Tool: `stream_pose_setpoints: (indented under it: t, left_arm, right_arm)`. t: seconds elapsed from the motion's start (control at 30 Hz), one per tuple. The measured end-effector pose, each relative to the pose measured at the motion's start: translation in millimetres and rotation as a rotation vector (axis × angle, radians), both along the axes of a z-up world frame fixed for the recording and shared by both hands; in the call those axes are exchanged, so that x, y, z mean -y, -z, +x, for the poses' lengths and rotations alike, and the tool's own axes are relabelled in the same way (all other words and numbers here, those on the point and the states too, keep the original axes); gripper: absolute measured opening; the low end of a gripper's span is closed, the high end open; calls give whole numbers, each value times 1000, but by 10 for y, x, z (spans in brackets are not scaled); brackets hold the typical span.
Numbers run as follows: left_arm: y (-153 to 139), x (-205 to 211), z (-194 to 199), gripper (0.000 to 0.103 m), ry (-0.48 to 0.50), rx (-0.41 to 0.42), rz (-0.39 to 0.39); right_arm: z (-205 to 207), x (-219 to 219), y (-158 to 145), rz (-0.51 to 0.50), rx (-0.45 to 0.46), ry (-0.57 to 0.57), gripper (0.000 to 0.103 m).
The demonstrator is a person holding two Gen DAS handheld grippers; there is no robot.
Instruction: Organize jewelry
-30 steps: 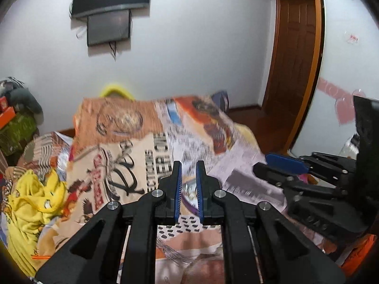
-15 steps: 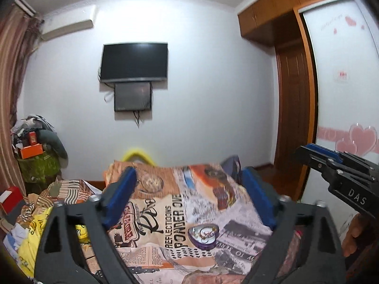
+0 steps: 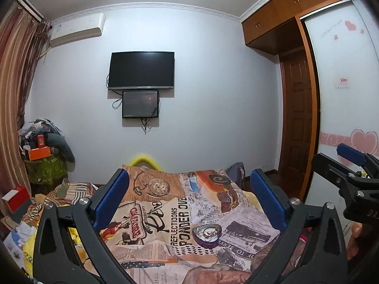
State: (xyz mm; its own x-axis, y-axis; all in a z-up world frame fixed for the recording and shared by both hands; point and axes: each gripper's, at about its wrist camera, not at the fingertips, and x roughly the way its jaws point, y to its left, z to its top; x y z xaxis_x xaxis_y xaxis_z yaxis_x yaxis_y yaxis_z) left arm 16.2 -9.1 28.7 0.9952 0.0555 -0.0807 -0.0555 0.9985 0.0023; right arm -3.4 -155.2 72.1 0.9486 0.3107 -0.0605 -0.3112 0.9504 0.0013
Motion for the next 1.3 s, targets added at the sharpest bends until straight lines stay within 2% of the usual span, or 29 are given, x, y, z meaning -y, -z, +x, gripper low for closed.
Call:
stream_pose_setpoints:
  t: [0.6, 1.3]
  left_arm:
    - [57, -7, -5, 103, 4, -14, -4]
    - [73, 10, -2, 103, 8, -22, -7]
  right_arm:
    - [-34, 154, 80, 15, -62, 8, 101]
    - [-25, 173, 53, 11, -85, 0, 101]
